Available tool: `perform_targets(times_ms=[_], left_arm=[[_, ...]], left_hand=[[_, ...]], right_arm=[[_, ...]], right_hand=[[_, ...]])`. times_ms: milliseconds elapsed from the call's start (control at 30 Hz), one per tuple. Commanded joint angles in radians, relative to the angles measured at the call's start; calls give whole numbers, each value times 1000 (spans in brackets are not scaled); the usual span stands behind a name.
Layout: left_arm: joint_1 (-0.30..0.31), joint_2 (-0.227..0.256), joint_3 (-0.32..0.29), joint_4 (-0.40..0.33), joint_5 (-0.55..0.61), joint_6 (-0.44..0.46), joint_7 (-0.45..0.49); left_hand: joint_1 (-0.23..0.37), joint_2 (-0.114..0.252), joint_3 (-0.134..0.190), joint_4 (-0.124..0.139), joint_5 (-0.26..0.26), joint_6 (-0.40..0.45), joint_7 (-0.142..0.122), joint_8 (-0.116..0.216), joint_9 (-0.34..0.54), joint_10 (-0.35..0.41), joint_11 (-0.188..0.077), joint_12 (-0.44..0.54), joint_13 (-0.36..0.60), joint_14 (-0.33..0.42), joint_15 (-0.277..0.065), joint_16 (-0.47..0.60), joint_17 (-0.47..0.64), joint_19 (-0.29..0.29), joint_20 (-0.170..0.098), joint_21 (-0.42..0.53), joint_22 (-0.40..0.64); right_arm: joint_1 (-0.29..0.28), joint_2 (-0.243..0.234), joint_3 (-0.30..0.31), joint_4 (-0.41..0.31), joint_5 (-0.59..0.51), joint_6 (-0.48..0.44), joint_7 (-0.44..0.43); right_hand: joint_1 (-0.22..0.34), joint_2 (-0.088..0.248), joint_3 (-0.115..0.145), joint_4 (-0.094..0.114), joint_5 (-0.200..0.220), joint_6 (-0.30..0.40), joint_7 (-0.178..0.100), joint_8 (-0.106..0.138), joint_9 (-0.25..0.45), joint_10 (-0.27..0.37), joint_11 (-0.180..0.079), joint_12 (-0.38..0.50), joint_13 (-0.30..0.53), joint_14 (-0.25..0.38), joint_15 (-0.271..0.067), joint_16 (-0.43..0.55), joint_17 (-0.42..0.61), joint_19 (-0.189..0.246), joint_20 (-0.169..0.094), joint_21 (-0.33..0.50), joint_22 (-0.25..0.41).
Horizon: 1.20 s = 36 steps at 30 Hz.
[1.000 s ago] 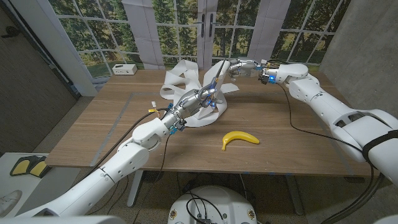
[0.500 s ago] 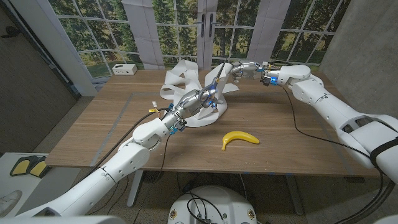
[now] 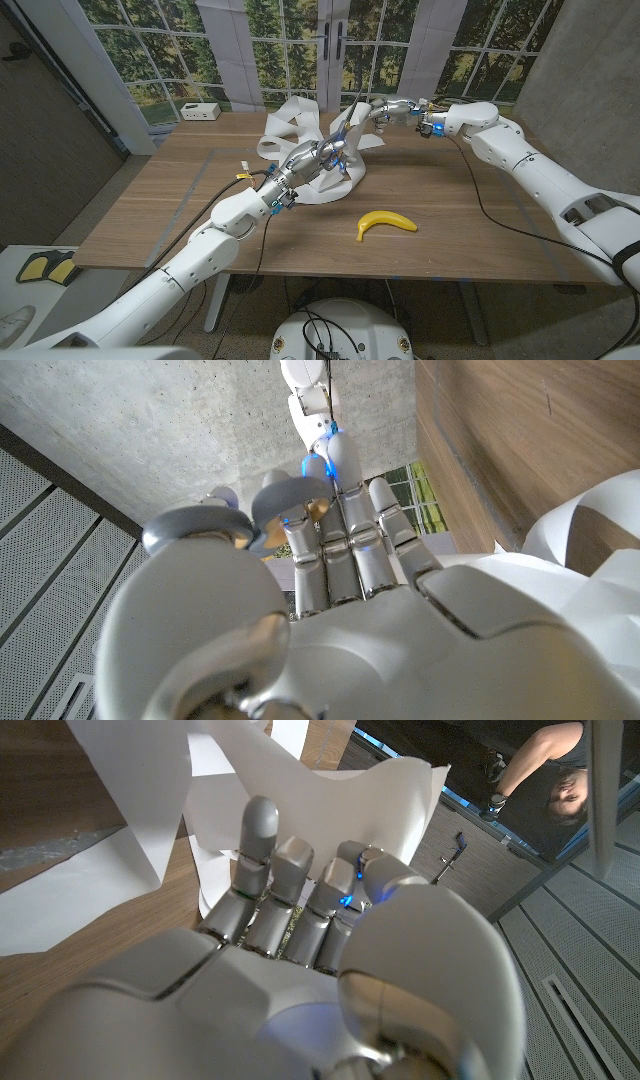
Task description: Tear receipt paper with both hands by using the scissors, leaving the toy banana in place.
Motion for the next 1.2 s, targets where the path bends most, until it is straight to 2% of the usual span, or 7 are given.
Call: perform_targets(times_ms=[33,300,533,800,1200], left_arm=[[10,-18,-26,47,23,-61,18],[30,-19,-50,51,36,-91,56],[42,-23,-60,64,33,-112,66],[54,-25,-65,71,48,-121,90],[56,-33,-49,66,71,-137,93]], left_hand=[[316,238,-1,-2,8,4,3,20,304,119,-158,10,-7,-12,-116,11,1,-8,4,15,-1],[313,238,-2,-2,9,6,4,9,308,110,-160,25,1,-14,-116,17,-4,-18,10,36,-6],[310,236,2,-2,11,10,3,12,327,111,-163,27,-12,-12,-122,17,-8,-24,13,52,-12],[307,236,2,-2,13,7,3,-2,325,112,-162,32,-20,-17,-121,23,-3,-31,15,69,-18],[304,236,3,-2,14,13,3,-4,335,112,-165,39,-26,-15,-119,25,-7,-40,16,85,-25]], right_arm=[[-12,-14,-15,-59,-12,-47,-39],[9,9,-34,-56,-27,-52,-44],[23,32,-53,-37,-39,-43,-36],[16,34,-55,-52,-46,-28,-44],[19,46,-55,-9,-34,2,-14]], right_hand=[[1,-11,8,2,11,30,22,7,-1,12,-2,1,4,11,-75,7,0,12,-72,4,1],[0,-15,12,4,18,25,21,7,-1,10,-1,-3,6,16,-74,6,0,11,-73,6,9],[-2,-16,12,6,20,24,21,7,0,14,-1,-2,10,18,-74,4,0,12,-72,2,4],[-3,-16,13,7,23,22,20,7,1,13,-2,-6,8,19,-74,3,0,12,-73,4,5],[-4,-15,14,8,25,20,20,7,2,11,-1,-4,17,21,-74,1,0,12,-75,4,6]])
